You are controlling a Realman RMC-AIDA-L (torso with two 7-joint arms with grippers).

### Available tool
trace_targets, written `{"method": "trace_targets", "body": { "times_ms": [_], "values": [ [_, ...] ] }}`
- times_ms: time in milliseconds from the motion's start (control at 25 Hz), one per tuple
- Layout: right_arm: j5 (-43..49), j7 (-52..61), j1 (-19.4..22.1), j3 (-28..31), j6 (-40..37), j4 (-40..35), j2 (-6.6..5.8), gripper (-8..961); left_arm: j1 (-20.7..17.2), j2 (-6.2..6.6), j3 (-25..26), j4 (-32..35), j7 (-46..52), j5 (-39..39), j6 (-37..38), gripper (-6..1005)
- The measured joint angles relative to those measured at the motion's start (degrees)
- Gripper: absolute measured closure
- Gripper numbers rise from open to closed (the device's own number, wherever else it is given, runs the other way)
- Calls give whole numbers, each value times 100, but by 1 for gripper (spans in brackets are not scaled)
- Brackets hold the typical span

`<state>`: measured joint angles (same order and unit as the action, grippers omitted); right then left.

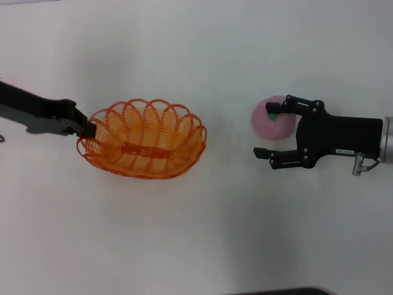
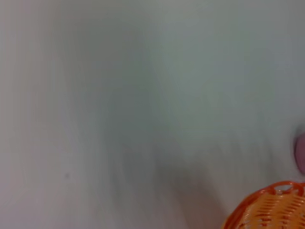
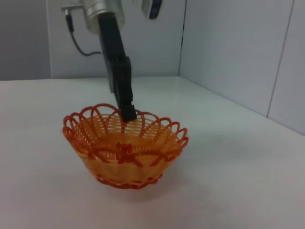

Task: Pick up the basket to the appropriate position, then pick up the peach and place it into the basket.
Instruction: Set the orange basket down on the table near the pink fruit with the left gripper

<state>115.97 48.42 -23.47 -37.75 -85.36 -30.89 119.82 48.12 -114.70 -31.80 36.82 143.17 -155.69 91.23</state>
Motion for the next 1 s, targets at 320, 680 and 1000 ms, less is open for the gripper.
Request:
{"method": "trace_targets", "body": {
  "times_ms": [320, 680, 1000],
  "values": [
    [-41, 1, 1, 35, -25, -11, -12, 1, -723, -596, -13, 1200, 211, 434, -38, 935],
    [-42, 1, 19, 73, -33, -14, -12, 0, -1103, -932, -35, 1443, 219, 735, -241, 936],
    [-49, 1, 6, 84, -34, -14, -12, -1, -1242, -973, -410, 1422, 314, 911, -623, 936]
  ]
}}
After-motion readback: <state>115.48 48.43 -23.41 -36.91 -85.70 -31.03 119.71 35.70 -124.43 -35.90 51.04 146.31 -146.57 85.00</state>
